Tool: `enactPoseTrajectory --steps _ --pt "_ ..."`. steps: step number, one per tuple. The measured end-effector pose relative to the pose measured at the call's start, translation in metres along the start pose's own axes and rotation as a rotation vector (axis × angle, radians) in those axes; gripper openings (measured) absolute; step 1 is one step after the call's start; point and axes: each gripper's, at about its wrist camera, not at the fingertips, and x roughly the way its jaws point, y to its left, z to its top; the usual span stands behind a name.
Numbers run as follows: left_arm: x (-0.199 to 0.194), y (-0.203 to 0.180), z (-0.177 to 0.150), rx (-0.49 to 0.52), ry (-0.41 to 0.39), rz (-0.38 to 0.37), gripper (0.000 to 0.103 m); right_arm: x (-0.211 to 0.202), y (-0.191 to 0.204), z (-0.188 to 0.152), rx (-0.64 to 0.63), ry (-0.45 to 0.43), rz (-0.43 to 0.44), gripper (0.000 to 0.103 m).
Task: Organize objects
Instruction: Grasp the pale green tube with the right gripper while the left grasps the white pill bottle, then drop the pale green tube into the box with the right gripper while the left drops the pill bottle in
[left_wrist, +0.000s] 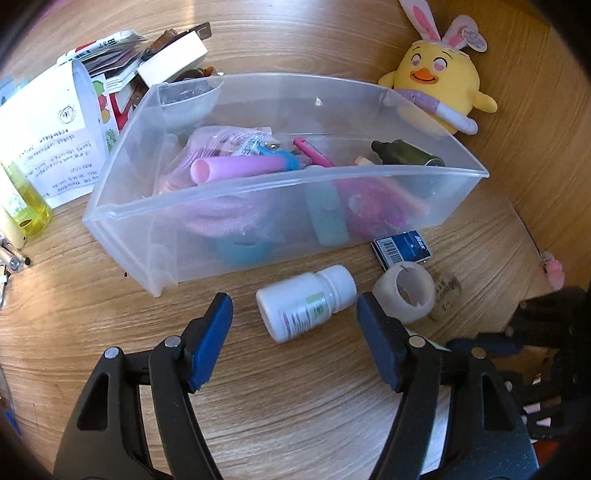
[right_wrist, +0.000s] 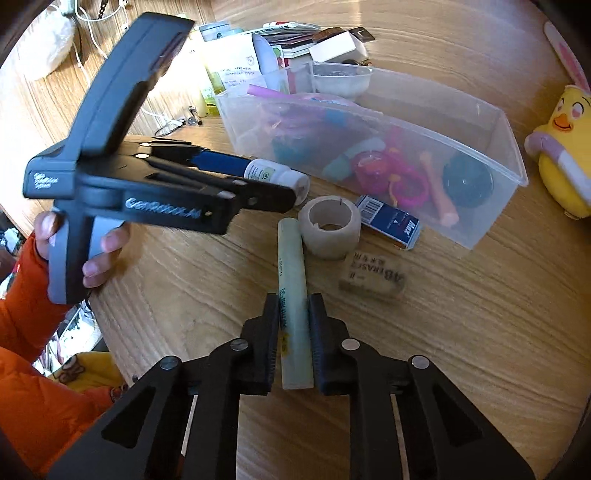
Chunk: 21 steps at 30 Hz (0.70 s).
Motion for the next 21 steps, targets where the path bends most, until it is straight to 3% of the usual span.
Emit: enactPoseTrajectory --steps 5,11,21 --pt "0.001 -0.004 0.003 -0.003 -0.012 -0.003 0.069 -0.010 0.004 -0.006 -0.011 -0.027 -0.010 0.014" --pt "0.003 0.000 0.004 -0.010 -0.012 0.002 0.054 -0.026 -0.003 -0.013 0.014 -0.061 -0.028 0.014" --pt "-0.016 0.000 -0.005 -0.018 -0.047 -0.004 0.054 -0.060 -0.023 -0.014 0.086 -0.153 -0.069 0.014"
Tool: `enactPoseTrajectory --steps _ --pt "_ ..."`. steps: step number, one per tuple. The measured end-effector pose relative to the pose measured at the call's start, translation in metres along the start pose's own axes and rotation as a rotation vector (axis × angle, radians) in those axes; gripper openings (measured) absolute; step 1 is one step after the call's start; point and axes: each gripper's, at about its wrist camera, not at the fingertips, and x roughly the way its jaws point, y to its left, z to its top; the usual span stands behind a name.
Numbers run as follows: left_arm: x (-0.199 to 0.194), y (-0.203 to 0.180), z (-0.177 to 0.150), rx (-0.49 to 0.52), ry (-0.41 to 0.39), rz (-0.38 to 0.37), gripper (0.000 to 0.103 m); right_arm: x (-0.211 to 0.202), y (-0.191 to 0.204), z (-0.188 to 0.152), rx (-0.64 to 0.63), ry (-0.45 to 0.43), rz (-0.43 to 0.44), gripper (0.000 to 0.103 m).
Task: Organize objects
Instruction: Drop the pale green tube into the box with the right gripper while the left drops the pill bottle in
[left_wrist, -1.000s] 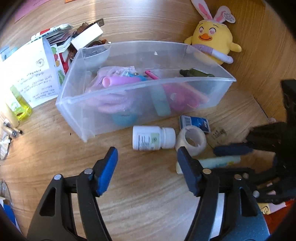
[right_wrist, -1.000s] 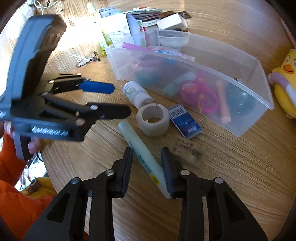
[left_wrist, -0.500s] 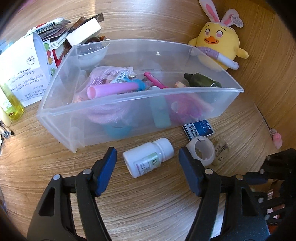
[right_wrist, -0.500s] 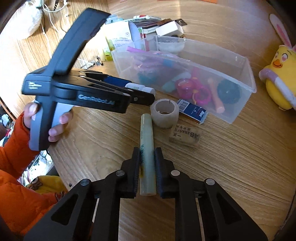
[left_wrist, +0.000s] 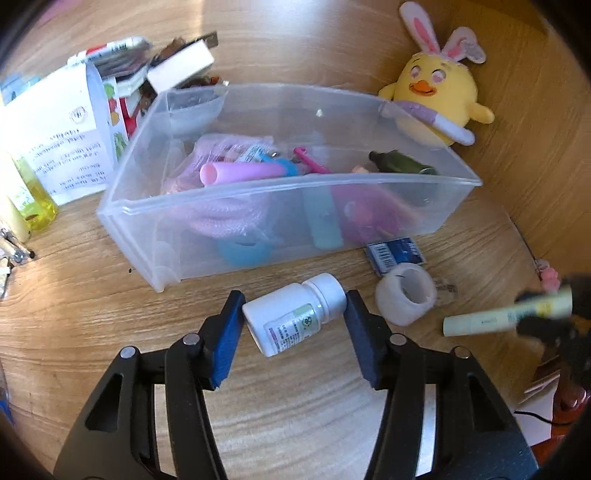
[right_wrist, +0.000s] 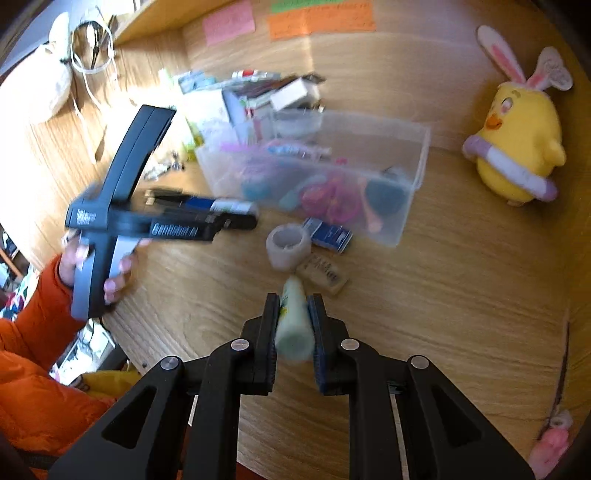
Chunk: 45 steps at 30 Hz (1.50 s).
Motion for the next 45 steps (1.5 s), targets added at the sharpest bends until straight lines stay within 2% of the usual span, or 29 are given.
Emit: enactPoseTrajectory --steps 12,19,22,31,39,42,45 --pt "-0.059 -0.023 0.018 0.052 -0.185 -0.035 0.054 -0.020 -0.011 0.042 0.031 -0.157 -0.035 0.014" --pt "-0.067 -0.021 0.034 0.063 -0.227 -0.029 0.054 -0.028 -0.025 0.073 0.087 -0.235 -0.075 0.014" --pt "-0.062 -0.018 0.042 0.060 -0.218 -0.031 0.054 -0.024 -0.030 0.084 0.099 -0.247 -0.089 0.014" --pt "-0.029 -0.010 0.055 0.033 -0.165 -0.024 0.054 0.011 -0.044 0.101 0.116 -0.197 -0.087 0.014" --pt "-0.014 -0.012 0.061 0.042 -0.145 -0.009 0.054 0.047 -0.047 0.108 0.121 -0.122 0.014 0.014" --pt "-0.009 -0.015 0.063 0.050 -0.138 -0.005 0.054 0.058 -0.048 0.107 0.121 -0.093 0.013 0.015" --pt "-0.007 -0.019 0.062 0.064 -0.132 -0.004 0.055 0.058 -0.050 0.107 0.116 -0.093 -0.044 0.016"
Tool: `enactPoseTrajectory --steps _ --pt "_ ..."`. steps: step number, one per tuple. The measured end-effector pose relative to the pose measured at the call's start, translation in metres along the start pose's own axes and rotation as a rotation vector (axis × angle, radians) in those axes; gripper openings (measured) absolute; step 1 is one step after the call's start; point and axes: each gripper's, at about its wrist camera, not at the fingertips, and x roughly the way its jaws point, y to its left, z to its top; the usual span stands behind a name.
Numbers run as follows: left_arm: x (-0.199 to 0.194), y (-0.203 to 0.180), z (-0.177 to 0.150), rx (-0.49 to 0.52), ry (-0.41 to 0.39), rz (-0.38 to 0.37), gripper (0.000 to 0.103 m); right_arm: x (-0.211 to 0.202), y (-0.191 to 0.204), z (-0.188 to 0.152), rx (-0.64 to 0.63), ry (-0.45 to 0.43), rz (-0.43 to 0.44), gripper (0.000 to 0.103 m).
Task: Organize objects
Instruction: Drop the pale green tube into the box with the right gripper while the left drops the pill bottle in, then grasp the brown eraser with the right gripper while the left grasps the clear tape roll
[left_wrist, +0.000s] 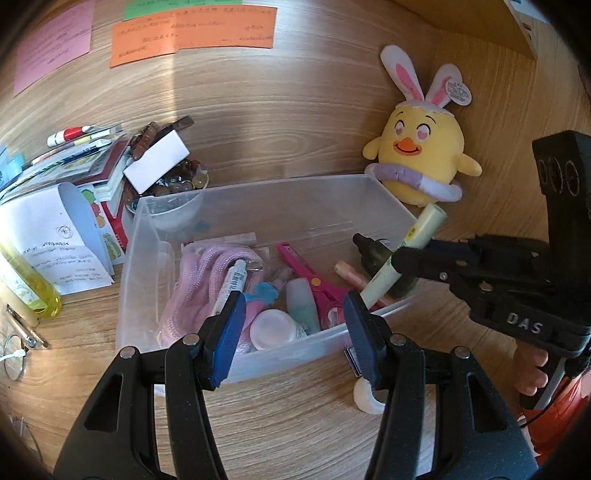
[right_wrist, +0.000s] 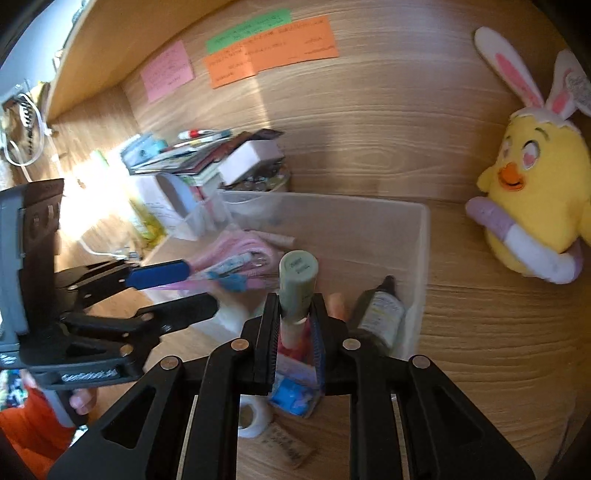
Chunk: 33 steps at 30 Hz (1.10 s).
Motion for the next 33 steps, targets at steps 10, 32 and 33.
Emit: enactPoseTrajectory --steps 10,32,33 --pt "-0.011 -0.006 -0.007 0.001 -0.016 0.014 0.065 -0.015 0.000 -0.006 -0.040 -0.041 -0.113 0.050" --pt "-0.015 -0.025 -0.054 -0.017 0.080 0.003 0.092 -0.045 0.001 -0.063 -0.087 -0.002 -0.148 0.077" --pt "-0.010 -0.028 -0.056 -0.015 0.098 -0.003 0.092 -0.043 0.000 -0.067 -0.089 0.012 -0.148 0.077"
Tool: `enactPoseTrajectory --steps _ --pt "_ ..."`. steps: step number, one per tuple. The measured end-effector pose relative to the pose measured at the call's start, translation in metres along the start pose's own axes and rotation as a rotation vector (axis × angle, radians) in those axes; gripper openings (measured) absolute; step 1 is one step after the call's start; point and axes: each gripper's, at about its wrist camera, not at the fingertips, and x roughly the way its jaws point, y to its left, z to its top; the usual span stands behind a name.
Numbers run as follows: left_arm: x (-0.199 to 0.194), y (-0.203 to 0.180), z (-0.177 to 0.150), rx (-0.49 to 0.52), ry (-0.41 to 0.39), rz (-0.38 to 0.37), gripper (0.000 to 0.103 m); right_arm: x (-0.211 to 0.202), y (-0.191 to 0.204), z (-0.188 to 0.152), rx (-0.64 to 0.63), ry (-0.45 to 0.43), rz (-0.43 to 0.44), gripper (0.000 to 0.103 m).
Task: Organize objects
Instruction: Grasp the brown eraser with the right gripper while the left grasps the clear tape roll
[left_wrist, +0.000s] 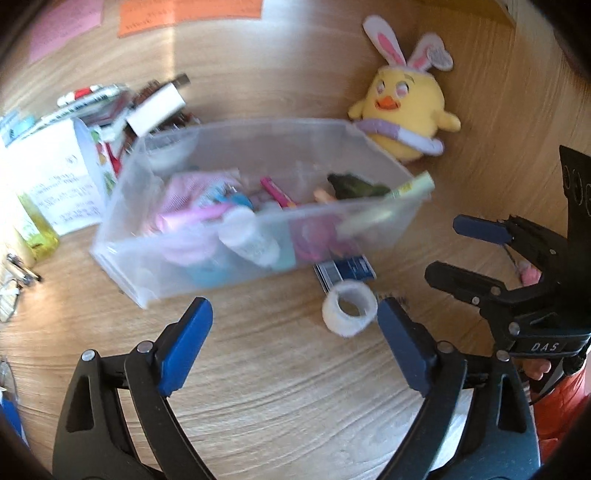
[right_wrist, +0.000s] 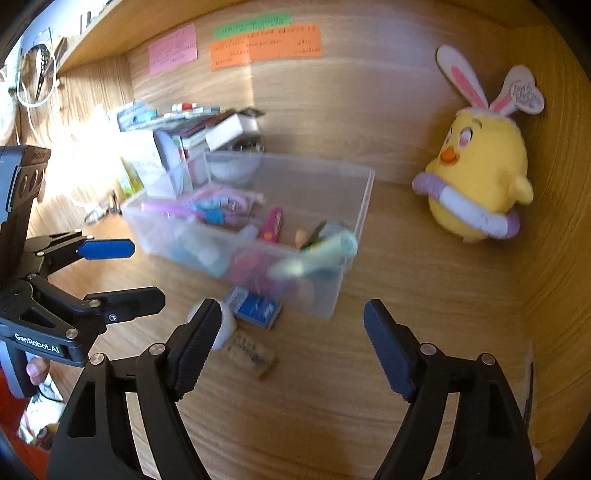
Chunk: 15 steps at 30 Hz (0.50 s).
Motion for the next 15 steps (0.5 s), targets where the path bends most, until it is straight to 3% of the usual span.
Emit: enactPoseTrajectory --steps 7,15 --pt "0.034 -0.016 -0.001 0.015 0.102 -0.085 0.072 0.017 -0.001 -0.027 -0.039 0.112 0.049 0.075" --pt "0.044 -0.024 -0.002 0.041 0.114 -0.120 0.039 0.034 0.012 -0.028 -0.088 0.163 0.105 0.048"
